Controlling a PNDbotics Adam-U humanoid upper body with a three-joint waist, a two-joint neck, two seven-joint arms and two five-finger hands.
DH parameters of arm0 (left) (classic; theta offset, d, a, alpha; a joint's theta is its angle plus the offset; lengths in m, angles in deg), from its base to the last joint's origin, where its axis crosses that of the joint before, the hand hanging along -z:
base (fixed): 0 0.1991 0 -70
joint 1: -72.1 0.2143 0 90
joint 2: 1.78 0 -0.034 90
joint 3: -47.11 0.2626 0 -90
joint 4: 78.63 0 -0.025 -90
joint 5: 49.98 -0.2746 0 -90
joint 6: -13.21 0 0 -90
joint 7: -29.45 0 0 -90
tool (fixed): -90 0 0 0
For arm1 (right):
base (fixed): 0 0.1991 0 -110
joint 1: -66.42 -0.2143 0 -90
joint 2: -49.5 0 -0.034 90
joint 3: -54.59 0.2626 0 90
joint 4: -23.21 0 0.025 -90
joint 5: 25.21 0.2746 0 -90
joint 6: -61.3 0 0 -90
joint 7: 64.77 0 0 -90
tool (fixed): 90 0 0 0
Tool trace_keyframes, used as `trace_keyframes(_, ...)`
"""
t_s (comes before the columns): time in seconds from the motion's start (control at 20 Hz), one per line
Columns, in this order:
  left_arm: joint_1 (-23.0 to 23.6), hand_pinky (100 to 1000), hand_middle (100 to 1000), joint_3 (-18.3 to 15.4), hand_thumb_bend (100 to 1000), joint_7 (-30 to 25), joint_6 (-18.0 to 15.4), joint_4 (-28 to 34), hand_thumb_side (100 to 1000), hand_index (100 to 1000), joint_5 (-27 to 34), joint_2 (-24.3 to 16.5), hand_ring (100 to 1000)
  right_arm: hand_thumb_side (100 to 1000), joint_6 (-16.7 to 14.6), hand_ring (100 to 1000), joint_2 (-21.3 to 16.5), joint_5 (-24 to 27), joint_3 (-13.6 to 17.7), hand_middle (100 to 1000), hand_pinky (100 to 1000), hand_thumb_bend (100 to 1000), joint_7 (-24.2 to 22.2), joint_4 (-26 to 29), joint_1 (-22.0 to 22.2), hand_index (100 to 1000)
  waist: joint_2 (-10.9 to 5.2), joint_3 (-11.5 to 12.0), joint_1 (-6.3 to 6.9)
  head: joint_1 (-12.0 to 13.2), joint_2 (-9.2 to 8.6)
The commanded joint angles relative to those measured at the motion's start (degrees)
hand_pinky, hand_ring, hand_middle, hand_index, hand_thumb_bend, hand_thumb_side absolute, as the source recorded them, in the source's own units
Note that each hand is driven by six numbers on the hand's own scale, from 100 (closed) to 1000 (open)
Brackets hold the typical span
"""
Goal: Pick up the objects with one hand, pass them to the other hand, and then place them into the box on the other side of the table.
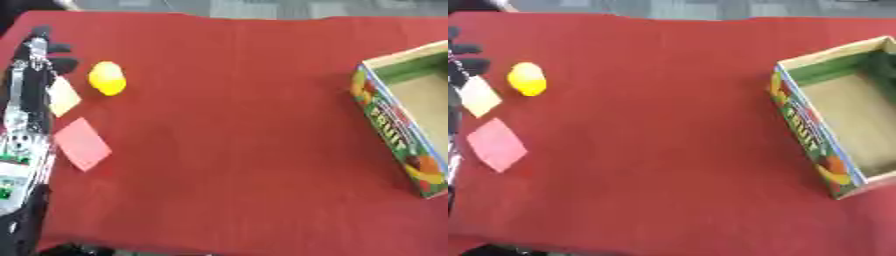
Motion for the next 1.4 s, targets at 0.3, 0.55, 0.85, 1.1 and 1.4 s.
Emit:
trace_keyframes(0.3,-0.5,732,623,-0.6,154,0.1,0.0,0.9,855,907,-0.2,-1.3,608,594,-0.2,1000,-1.9,0.0,0.6,845,981,100,0.2,0.8,-0.5,960,-0.86,-0.2,-0.03,-0.1,0.56)
trace_keyframes(0.55,-1.0,734,626,-0.6,157,0.2,0.0,1.2,846,908,-0.3,-1.6,612,595,-0.2,1000,-1.9,0.0,0.7,845,981,100,0.2,0.8,-0.5,960,-0.76,-0.3,-0.07,-0.6,0.51)
trace_keyframes(0.85,-1.4,766,645,0.7,151,-0.2,1.1,2.9,804,913,-0.7,-6.9,666,594,-0.3,1000,-2.4,-0.1,1.1,845,981,100,0.6,0.8,0.0,959,-0.83,-0.1,0.26,-1.3,1.04)
trace_keyframes(1.1,0.5,787,664,4.2,151,0.1,4.6,5.0,781,923,2.7,-17.0,691,595,-0.4,1000,-2.9,-0.3,1.0,845,981,100,0.5,0.7,0.2,959,-0.88,0.2,0.78,-1.4,1.25)
trace_keyframes(1.4,3.2,791,647,8.9,174,0.7,10.9,9.0,764,913,7.9,-28.1,694,596,-0.6,1000,-3.3,-0.7,0.9,844,981,100,0.4,0.7,0.4,959,-0.90,0.2,1.23,-1.6,1.45)
